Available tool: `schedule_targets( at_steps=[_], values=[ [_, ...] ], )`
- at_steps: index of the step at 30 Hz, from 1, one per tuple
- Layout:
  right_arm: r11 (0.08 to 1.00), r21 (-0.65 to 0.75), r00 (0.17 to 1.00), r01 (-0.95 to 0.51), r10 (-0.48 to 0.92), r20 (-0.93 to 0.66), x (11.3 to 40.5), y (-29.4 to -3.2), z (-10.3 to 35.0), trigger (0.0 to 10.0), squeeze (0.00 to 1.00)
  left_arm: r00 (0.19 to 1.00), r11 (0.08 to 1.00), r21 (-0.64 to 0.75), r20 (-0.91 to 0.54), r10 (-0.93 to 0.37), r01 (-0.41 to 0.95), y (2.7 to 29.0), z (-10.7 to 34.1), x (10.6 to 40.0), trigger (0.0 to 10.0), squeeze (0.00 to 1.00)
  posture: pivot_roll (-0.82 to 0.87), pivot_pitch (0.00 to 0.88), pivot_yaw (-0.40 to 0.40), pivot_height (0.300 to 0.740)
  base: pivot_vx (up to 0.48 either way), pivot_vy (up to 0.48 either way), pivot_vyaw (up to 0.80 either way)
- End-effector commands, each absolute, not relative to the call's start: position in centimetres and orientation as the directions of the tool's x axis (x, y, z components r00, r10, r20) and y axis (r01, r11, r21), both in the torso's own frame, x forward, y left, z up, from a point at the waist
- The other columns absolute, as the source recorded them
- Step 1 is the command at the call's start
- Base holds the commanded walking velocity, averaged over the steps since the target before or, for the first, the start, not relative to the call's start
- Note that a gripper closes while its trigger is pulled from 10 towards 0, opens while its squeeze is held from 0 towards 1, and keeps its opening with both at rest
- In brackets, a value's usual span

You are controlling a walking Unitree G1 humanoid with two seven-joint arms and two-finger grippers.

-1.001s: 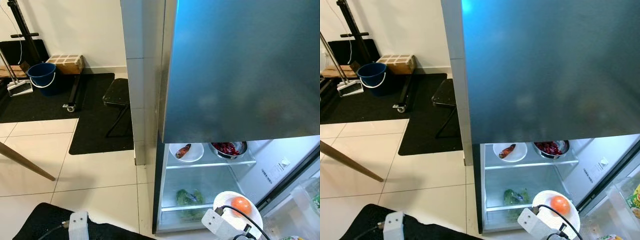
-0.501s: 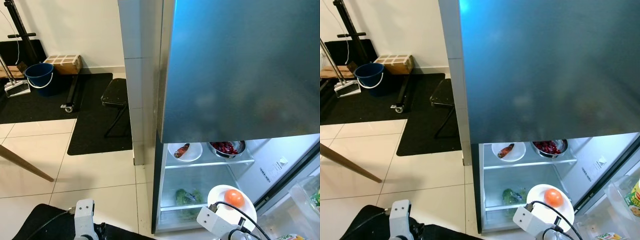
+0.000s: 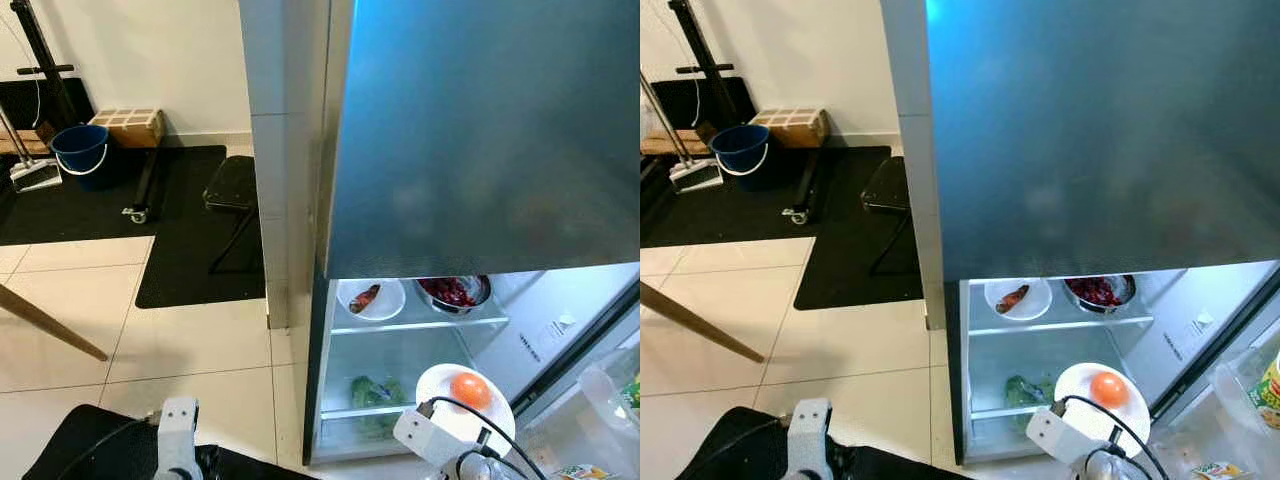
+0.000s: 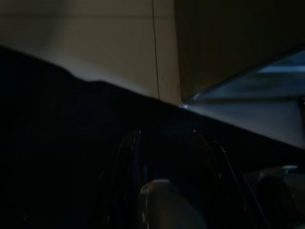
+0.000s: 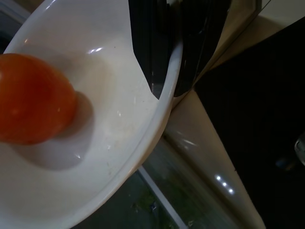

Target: Restocking fridge

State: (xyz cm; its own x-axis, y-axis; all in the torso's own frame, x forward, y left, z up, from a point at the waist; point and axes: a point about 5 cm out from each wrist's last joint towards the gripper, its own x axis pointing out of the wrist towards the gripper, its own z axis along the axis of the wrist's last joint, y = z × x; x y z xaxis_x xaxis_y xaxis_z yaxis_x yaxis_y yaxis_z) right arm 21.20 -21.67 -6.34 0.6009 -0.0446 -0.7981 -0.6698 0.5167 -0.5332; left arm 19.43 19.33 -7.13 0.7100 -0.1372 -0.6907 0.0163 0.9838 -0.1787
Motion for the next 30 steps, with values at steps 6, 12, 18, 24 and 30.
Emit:
schedule_targets(
  at_steps=[6, 12, 18, 24, 30],
  values=[
    [0.505, -0.548, 0.626, -0.667, -0.019, -0.780, 22.0, -21.1, -6.0, 10.0, 0.00, 0.716, 0.980, -0.166, -0.670, -0.195, 0.111, 18.7, -6.8, 19.9, 10.0, 0.00, -0.05, 0.000, -0.002, 0.641, 0.000, 0.000, 0.00],
    [0.508, -0.551, 0.633, -0.662, -0.015, -0.774, 22.3, -20.9, -5.8, 10.0, 0.00, 0.730, 0.975, -0.146, -0.646, -0.224, 0.170, 18.6, -6.4, 20.4, 10.0, 0.00, -0.05, 0.000, 0.001, 0.641, 0.000, 0.000, 0.00],
    [0.496, -0.567, 0.644, -0.658, -0.020, -0.765, 22.8, -20.9, -5.5, 10.0, 0.00, 0.751, 0.952, -0.116, -0.590, -0.295, 0.283, 17.9, -5.4, 21.6, 10.0, 0.00, -0.05, 0.000, 0.001, 0.621, 0.000, 0.000, 0.00],
    [0.488, -0.578, 0.659, -0.654, -0.007, -0.752, 23.3, -20.8, -5.1, 10.0, 0.00, 0.762, 0.925, -0.082, -0.542, -0.354, 0.371, 17.2, -4.5, 22.7, 10.0, 0.00, -0.05, 0.000, 0.001, 0.602, 0.000, 0.000, 0.00],
    [0.477, -0.588, 0.669, -0.653, -0.001, -0.744, 23.7, -20.8, -4.9, 10.0, 0.00, 0.763, 0.898, -0.060, -0.504, -0.405, 0.437, 16.2, -3.9, 23.5, 10.0, 0.00, -0.05, 0.000, 0.000, 0.602, 0.000, 0.000, 0.00]
  ],
)
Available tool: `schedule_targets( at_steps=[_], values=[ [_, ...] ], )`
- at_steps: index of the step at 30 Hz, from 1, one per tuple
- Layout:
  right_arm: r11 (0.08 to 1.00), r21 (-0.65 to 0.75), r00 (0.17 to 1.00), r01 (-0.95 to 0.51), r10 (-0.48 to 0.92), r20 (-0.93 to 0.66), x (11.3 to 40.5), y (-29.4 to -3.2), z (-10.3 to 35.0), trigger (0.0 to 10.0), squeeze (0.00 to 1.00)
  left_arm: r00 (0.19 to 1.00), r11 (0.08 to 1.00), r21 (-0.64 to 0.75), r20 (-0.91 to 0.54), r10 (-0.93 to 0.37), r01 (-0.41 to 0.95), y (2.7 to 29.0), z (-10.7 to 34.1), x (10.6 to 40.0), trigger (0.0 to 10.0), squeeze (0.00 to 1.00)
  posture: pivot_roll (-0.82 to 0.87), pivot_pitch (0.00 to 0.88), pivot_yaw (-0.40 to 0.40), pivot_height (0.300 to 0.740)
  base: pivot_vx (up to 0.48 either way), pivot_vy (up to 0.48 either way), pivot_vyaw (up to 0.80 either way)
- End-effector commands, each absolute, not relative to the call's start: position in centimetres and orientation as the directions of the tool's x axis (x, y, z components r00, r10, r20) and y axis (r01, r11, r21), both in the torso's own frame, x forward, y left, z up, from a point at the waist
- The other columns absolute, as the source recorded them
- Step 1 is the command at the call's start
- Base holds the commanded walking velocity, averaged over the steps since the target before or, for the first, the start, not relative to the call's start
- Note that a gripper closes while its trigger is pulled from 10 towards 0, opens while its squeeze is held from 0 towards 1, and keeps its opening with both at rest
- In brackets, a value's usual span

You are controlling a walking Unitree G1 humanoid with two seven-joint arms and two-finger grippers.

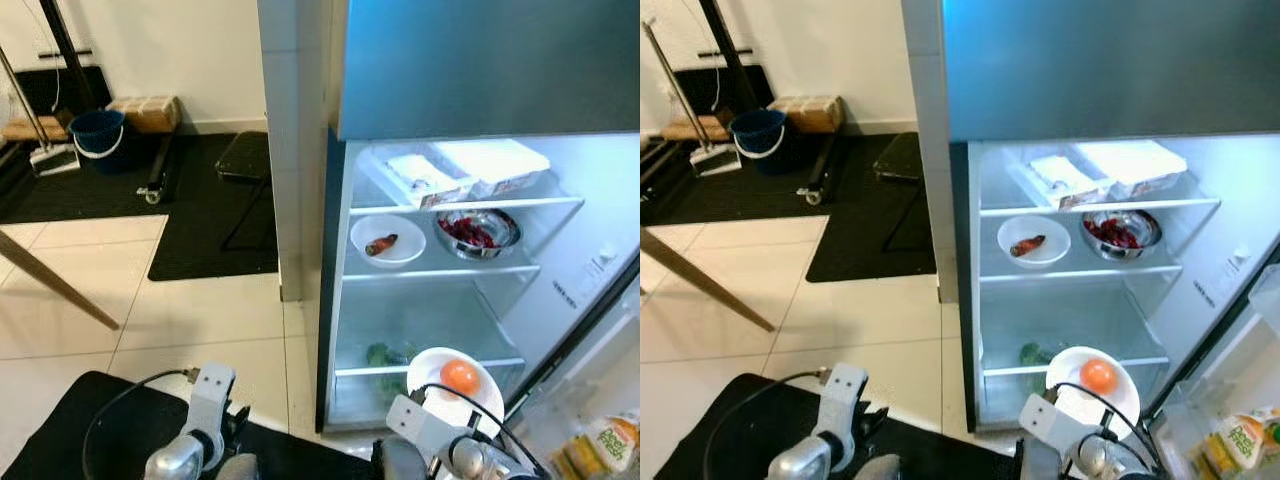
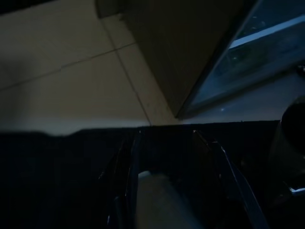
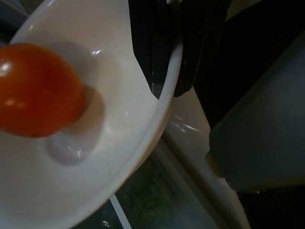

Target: Restocking fridge

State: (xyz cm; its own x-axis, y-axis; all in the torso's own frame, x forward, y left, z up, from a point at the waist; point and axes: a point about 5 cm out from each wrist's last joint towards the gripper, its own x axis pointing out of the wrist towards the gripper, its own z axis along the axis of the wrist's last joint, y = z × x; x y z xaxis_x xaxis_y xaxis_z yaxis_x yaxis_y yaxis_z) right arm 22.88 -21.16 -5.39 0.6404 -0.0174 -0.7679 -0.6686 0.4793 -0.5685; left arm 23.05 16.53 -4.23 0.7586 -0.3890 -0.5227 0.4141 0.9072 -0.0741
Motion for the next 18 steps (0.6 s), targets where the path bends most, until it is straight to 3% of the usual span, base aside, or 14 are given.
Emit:
schedule_targets(
  at_steps=[1, 18],
  values=[
    [0.470, -0.593, 0.671, -0.654, -0.002, -0.742, 23.8, -20.8, -4.8, 10.0, 0.00, 0.761, 0.887, -0.053, -0.492, -0.422, 0.458, 15.9, -3.7, 23.7, 10.0, 0.00, -0.05, 0.000, 0.000, 0.602, 0.000, 0.000, 0.00],
    [0.442, -0.634, 0.709, -0.635, 0.006, -0.706, 25.2, -20.6, -3.8, 10.0, 0.00, 0.744, 0.817, -0.029, -0.394, -0.539, 0.576, 13.4, -2.3, 24.7, 10.0, 0.00, -0.06, 0.000, -0.003, 0.547, 0.000, 0.000, 0.00]
  ],
)
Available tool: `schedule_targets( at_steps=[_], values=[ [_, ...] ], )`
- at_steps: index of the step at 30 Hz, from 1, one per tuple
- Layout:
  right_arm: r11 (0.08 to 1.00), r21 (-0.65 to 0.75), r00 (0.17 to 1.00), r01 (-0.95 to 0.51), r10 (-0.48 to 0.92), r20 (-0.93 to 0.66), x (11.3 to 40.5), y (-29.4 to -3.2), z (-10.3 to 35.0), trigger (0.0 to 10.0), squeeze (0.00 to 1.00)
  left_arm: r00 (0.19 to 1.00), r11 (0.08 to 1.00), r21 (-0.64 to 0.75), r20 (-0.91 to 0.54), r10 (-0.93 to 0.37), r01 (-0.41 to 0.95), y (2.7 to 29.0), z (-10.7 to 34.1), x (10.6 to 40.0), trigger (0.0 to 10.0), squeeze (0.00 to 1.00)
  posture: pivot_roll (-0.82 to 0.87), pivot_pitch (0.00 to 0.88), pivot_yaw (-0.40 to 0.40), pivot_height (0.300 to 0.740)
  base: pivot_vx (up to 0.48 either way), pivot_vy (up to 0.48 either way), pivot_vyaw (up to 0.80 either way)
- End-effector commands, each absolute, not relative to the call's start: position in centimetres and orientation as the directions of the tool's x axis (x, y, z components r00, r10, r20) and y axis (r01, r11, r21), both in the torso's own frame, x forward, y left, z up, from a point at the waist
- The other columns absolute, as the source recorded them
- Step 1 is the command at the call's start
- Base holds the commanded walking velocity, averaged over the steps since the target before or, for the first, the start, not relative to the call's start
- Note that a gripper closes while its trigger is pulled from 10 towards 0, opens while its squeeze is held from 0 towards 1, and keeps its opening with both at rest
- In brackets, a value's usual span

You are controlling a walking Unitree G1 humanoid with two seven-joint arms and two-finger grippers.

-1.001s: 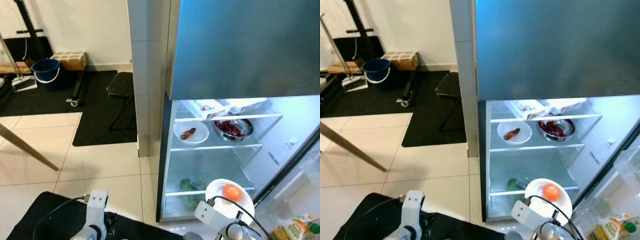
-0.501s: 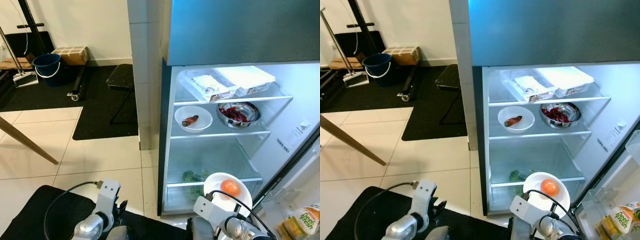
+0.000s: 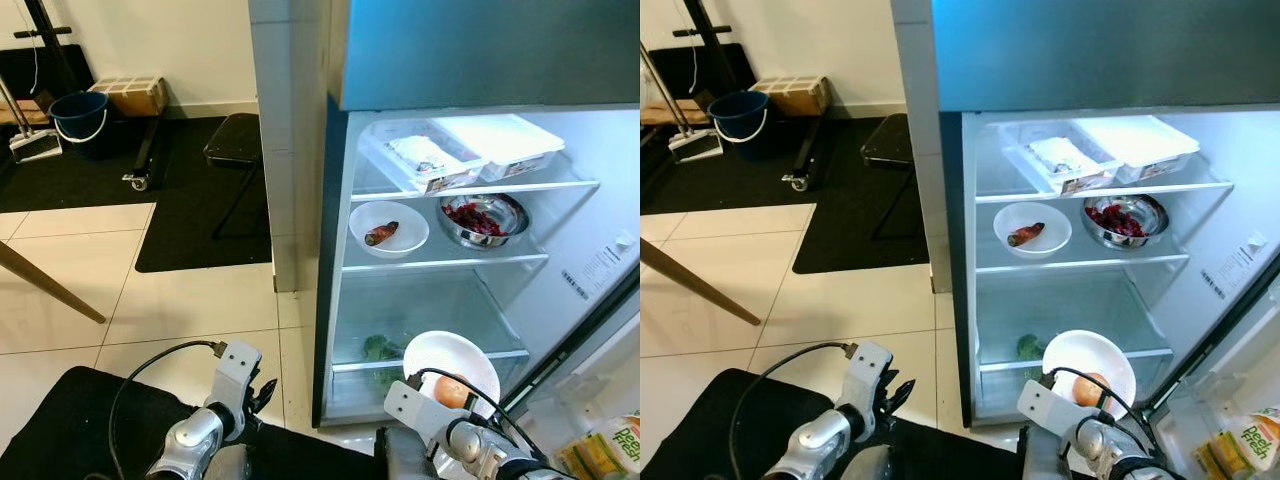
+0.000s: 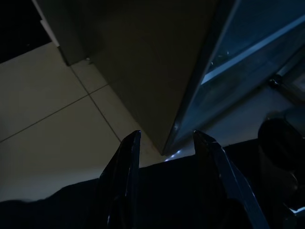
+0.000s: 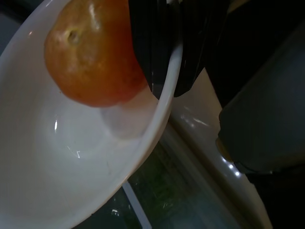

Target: Restocking fridge

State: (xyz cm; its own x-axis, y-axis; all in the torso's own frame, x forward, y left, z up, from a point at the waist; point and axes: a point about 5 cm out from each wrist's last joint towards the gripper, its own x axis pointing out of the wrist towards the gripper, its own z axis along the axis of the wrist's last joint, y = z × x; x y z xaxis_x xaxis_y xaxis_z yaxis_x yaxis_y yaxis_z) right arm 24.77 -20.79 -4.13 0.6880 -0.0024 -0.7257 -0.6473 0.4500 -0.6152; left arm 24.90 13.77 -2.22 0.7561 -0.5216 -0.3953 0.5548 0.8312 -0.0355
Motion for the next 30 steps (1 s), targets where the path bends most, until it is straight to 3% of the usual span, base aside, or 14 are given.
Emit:
schedule_targets(
  at_steps=[1, 19, 30],
  values=[
    [0.441, -0.637, 0.712, -0.632, 0.007, -0.702, 25.3, -20.6, -3.7, 10.0, 0.00, 0.741, 0.812, -0.028, -0.392, -0.545, 0.583, 13.3, -2.3, 24.7, 10.0, 0.00, -0.06, 0.000, -0.002, 0.537, 0.000, 0.000, 0.00],
    [0.419, -0.676, 0.757, -0.607, 0.045, -0.652, 27.8, -19.8, -1.8, 10.0, 0.00, 0.725, 0.783, -0.022, -0.362, -0.586, 0.622, 12.6, -2.0, 24.6, 10.0, 0.00, -0.05, 0.000, 0.001, 0.457, 0.000, 0.000, 0.00],
    [0.361, -0.707, 0.776, -0.609, 0.085, -0.625, 29.9, -18.8, -0.1, 10.0, 0.00, 0.729, 0.774, -0.022, -0.320, -0.605, 0.633, 12.3, -1.7, 24.3, 10.0, 0.00, -0.03, 0.009, 0.006, 0.457, 0.000, 0.000, 0.00]
  ],
)
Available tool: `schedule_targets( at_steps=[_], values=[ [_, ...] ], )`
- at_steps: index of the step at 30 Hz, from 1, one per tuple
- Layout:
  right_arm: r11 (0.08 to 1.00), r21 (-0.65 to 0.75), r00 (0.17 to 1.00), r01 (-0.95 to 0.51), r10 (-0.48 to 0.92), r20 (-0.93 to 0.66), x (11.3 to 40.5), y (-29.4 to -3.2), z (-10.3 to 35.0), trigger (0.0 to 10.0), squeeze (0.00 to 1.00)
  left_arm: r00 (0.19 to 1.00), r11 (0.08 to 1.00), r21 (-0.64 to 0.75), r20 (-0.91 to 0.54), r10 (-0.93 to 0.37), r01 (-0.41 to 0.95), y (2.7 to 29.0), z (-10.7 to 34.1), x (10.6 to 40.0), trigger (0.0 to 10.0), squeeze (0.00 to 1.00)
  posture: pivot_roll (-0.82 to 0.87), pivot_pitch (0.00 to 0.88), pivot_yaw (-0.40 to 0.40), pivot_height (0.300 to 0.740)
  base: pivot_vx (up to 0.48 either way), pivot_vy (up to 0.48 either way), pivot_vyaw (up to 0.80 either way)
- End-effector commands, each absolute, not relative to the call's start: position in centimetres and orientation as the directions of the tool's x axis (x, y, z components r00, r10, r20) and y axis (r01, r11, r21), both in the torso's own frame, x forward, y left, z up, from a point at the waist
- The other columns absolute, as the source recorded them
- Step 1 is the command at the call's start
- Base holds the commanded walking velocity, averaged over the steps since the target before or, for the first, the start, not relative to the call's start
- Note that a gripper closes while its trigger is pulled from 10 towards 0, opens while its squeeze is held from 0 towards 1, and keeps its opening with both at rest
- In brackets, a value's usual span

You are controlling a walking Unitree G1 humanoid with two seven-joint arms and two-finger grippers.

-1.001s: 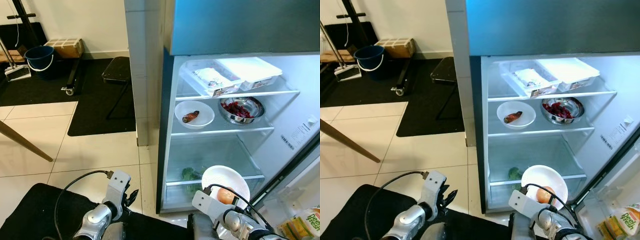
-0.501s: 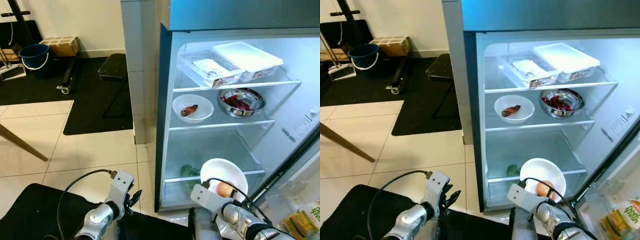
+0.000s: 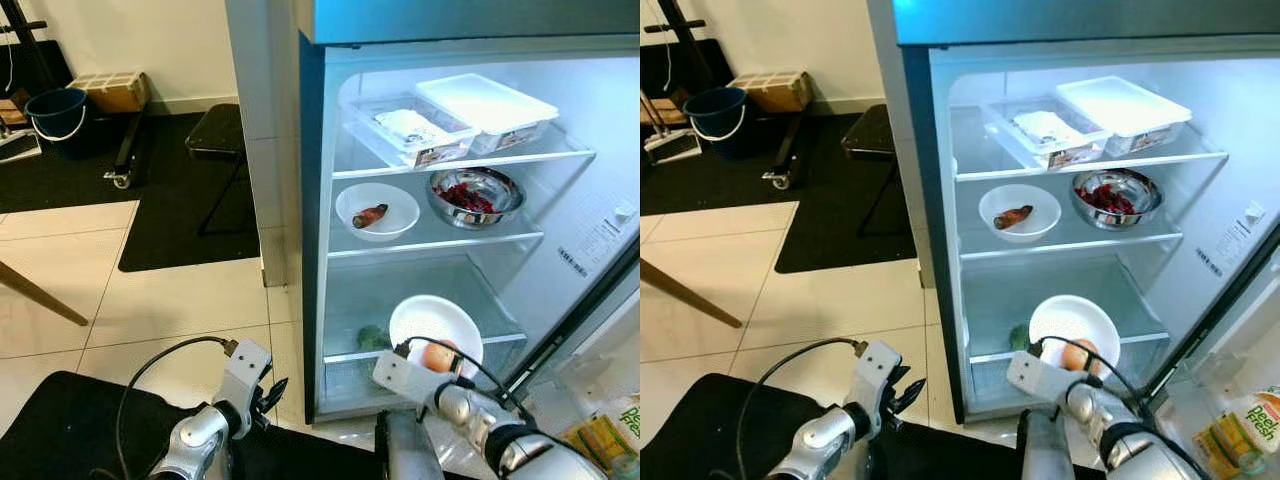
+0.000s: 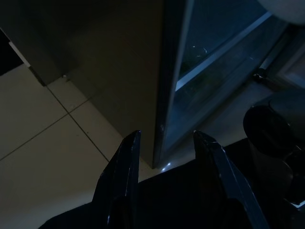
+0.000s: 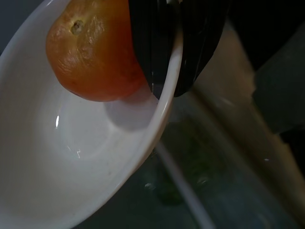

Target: Restocking fridge

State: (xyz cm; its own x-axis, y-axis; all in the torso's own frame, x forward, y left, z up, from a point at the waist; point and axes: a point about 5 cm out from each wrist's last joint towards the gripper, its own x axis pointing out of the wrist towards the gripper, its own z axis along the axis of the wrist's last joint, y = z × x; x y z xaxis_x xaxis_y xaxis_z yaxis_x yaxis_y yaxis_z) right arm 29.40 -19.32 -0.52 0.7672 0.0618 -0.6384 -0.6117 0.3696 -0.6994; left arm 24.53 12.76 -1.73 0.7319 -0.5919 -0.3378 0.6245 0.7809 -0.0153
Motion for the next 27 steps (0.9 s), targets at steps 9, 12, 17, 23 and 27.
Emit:
schedule_targets(
  at_steps=[9, 12, 17, 23, 27],
  values=[
    [0.312, -0.745, 0.801, -0.590, 0.108, -0.589, 32.1, -18.0, 2.1, 10.0, 0.00, 0.730, 0.752, -0.020, -0.226, -0.645, 0.659, 11.4, -0.7, 23.9, 10.0, 0.00, 0.00, 0.101, 0.012, 0.457, 0.000, 0.000, 0.00],
    [0.302, -0.752, 0.805, -0.586, 0.113, -0.583, 32.5, -17.8, 2.5, 10.0, 0.00, 0.722, 0.739, -0.020, -0.197, -0.663, 0.673, 11.1, -0.3, 23.4, 10.0, 0.00, 0.02, 0.138, 0.019, 0.457, 0.000, 0.000, 0.00],
    [0.284, -0.767, 0.814, -0.576, 0.112, -0.570, 33.0, -17.6, 3.1, 10.0, 0.00, 0.706, 0.720, -0.021, -0.177, -0.686, 0.694, 10.8, 0.1, 22.8, 10.0, 0.00, 0.03, 0.172, 0.028, 0.457, 0.000, 0.000, 0.00],
    [0.256, -0.792, 0.831, -0.554, 0.113, -0.544, 34.0, -17.1, 4.1, 10.0, 0.00, 0.669, 0.678, 0.005, -0.169, -0.724, 0.735, 10.4, 0.6, 21.9, 10.0, 0.00, 0.06, 0.215, 0.037, 0.457, 0.000, 0.000, 0.00],
    [0.241, -0.802, 0.837, -0.546, 0.120, -0.534, 34.4, -16.7, 4.6, 10.0, 0.00, 0.663, 0.669, 0.016, -0.152, -0.733, 0.743, 10.2, 1.3, 21.5, 10.0, 0.00, 0.07, 0.249, 0.042, 0.457, 0.000, 0.000, 0.00]
  ],
)
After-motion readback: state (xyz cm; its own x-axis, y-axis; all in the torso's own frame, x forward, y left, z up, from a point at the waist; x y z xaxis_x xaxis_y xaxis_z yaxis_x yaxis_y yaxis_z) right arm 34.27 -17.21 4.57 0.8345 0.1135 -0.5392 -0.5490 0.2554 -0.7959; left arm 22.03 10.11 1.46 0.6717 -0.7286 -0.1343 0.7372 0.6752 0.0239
